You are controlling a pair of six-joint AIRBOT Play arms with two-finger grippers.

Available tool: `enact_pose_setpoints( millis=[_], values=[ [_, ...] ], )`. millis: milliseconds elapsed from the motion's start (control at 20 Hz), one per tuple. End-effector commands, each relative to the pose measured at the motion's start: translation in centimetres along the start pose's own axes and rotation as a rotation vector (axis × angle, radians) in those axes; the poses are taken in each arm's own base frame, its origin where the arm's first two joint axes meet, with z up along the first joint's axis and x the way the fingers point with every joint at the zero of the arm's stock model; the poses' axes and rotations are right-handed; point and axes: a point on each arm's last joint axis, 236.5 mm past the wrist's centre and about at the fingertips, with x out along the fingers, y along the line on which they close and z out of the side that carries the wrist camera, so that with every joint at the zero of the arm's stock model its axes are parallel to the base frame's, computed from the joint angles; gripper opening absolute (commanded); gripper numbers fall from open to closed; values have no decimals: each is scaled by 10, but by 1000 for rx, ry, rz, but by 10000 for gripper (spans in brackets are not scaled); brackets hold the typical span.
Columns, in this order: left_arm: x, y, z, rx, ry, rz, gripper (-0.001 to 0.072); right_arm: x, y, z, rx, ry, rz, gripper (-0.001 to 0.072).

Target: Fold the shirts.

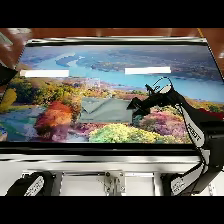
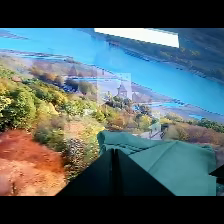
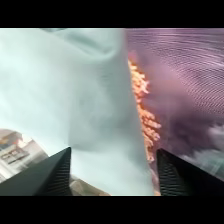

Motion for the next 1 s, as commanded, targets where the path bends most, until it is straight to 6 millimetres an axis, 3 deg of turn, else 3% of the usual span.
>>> enact_pose_setpoints(
  millis=[0, 50, 100, 200, 300, 400, 500, 600, 750, 950],
  values=[
    [0, -5, 0, -12, -1, -23, 39, 14, 6, 6, 0, -25, 16, 468],
    [0, -5, 0, -12, -1, -23, 39, 13, 8, 7, -2, -28, 23, 302],
    [0, -5, 0, -12, -1, -23, 39, 11, 10, 8, -21, -34, 29, 90],
    [0, -5, 0, -11, -1, -23, 39, -7, 21, 18, -105, -60, 52, 72],
    [0, -5, 0, -11, -1, -23, 39, -48, 38, 36, -167, -146, 71, 72],
    [0, -5, 0, -11, -1, -23, 39, -118, 53, 56, -201, -265, 94, 72],
    [1, -5, 0, -12, 0, -22, 39, -196, 54, 66, -177, -386, 106, 71],
    [2, -4, -3, -15, 6, -22, 39, -273, 35, 67, -103, -505, 91, 71],
    [7, -1, -10, -24, 25, -20, 39, -368, -24, 46, 57, -652, -16, 71],
    [16, -1, -23, -53, 61, -39, 39, -450, -88, 11, 217, -826, -95, 71]
  ],
)
